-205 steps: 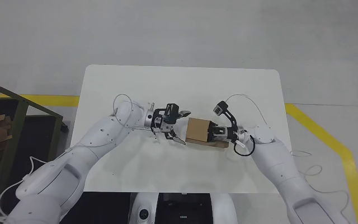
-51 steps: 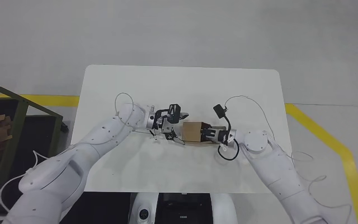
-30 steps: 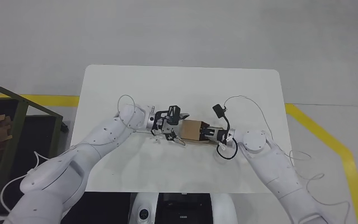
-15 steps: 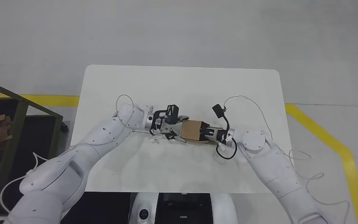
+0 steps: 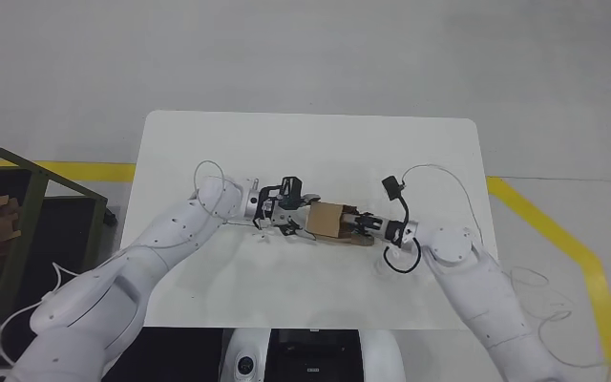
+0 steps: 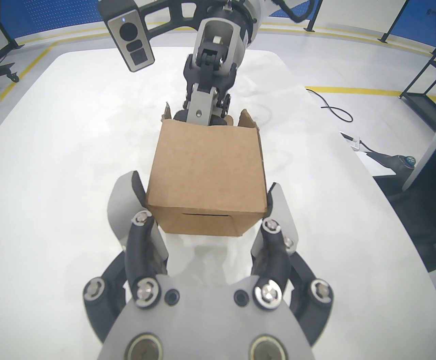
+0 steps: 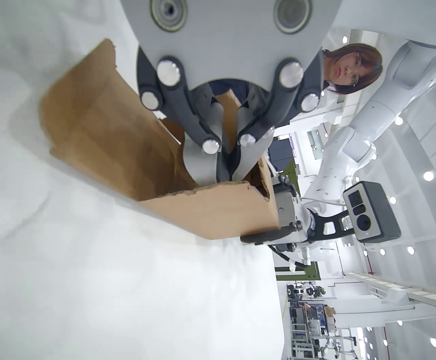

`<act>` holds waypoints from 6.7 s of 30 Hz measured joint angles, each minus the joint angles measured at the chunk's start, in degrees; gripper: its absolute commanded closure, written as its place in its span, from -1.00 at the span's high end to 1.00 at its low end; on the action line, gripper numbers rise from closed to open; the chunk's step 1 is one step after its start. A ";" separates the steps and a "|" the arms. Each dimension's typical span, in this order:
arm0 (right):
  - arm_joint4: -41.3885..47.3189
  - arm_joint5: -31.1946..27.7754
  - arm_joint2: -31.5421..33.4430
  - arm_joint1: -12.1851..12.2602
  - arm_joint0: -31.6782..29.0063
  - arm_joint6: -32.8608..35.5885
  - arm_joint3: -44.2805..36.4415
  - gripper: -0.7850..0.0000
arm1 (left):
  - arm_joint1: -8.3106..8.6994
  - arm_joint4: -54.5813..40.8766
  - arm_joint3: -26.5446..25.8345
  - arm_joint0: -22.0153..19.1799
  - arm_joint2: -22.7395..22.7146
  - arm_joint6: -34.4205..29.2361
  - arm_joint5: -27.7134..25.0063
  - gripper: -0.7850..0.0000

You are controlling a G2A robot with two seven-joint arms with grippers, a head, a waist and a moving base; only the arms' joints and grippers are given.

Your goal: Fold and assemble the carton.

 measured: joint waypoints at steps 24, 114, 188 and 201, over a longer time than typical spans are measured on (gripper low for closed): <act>-4.78 6.21 5.90 2.74 -13.67 -2.06 -12.97 -1.00 | 0.89 -1.39 -2.18 1.78 -3.07 -3.14 0.29 0.54; 1.87 -3.01 -2.97 -0.18 0.61 -0.65 1.82 -1.00 | 0.32 -0.13 -2.15 2.48 -5.27 -3.90 -2.19 0.60; -1.53 0.11 -1.05 0.96 -3.21 -1.81 -3.01 -1.00 | 0.44 -0.95 -1.71 2.36 -5.27 -3.61 -1.63 0.51; -9.54 10.42 9.06 4.01 -15.98 -5.59 -18.39 -0.68 | 0.90 -2.21 -2.05 3.41 -6.88 -4.52 -1.19 0.47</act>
